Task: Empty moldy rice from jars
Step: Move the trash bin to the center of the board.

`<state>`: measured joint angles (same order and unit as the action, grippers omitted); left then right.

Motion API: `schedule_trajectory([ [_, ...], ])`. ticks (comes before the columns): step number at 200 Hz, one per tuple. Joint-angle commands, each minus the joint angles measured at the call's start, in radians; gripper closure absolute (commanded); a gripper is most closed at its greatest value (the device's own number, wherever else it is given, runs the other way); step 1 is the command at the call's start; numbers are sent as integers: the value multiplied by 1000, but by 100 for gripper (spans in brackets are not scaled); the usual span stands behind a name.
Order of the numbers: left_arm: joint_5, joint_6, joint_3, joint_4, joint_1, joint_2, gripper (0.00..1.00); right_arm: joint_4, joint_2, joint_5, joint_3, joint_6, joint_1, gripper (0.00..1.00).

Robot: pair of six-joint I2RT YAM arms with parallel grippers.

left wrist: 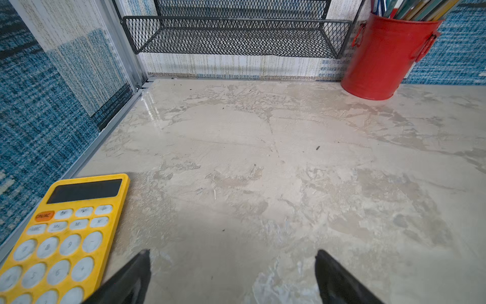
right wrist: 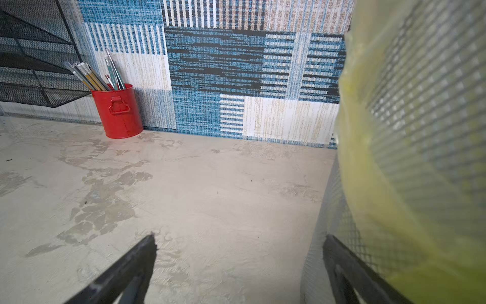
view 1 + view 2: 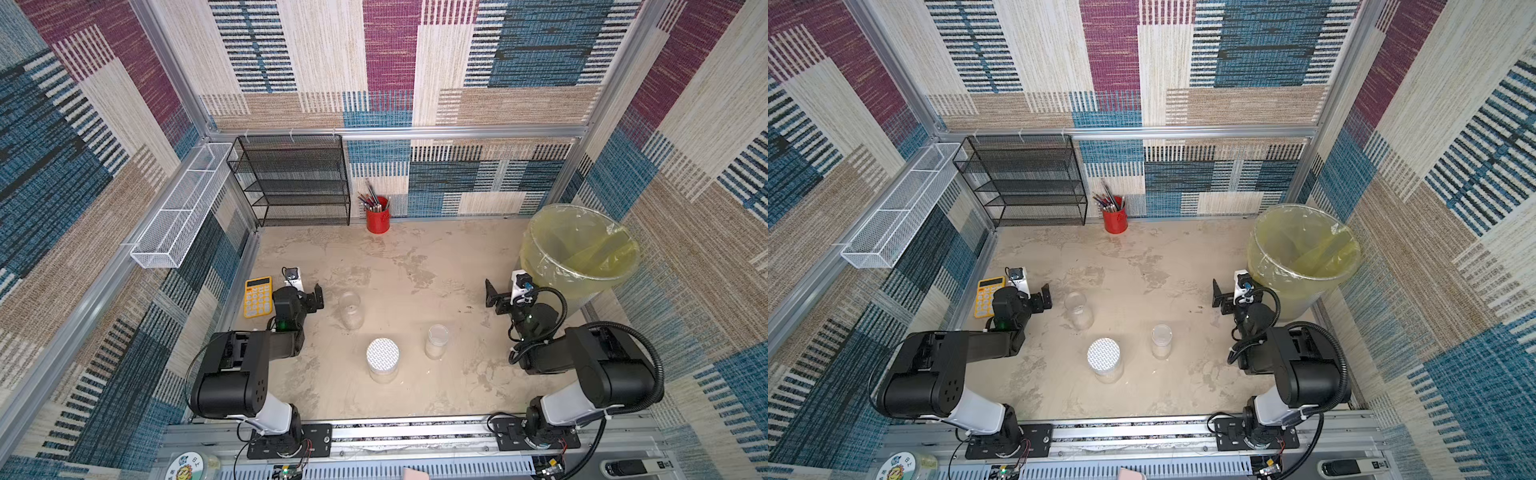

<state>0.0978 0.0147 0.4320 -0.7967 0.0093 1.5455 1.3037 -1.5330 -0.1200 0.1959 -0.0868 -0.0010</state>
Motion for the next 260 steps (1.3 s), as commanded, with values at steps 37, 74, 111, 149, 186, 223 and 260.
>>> schedule_trajectory([
  [37, -17, -18, -2, -15, 1, -6, 1, 6, 3, 13, -1, 12, 1, 1],
  [74, -17, -18, -3, -15, 0, -7, 1, 6, 3, 13, 0, 12, 1, 1],
  [111, -18, -18, -2, -15, 1, -5, 1, 6, 3, 13, 0, 12, 1, 1],
  [149, -18, -18, -3, -15, 1, -5, 1, 6, 2, 13, 0, 12, 1, 1],
  [186, -18, -18, -1, -14, 2, -4, 1, 5, 1, 13, 0, 12, 1, 1],
  [223, -56, -39, 0, -4, -1, -17, 1, 13, 6, 15, -6, 11, 1, 1],
  [260, -55, -54, 13, 100, -9, -117, 1, -225, 115, 50, 77, 31, 1, 1],
])
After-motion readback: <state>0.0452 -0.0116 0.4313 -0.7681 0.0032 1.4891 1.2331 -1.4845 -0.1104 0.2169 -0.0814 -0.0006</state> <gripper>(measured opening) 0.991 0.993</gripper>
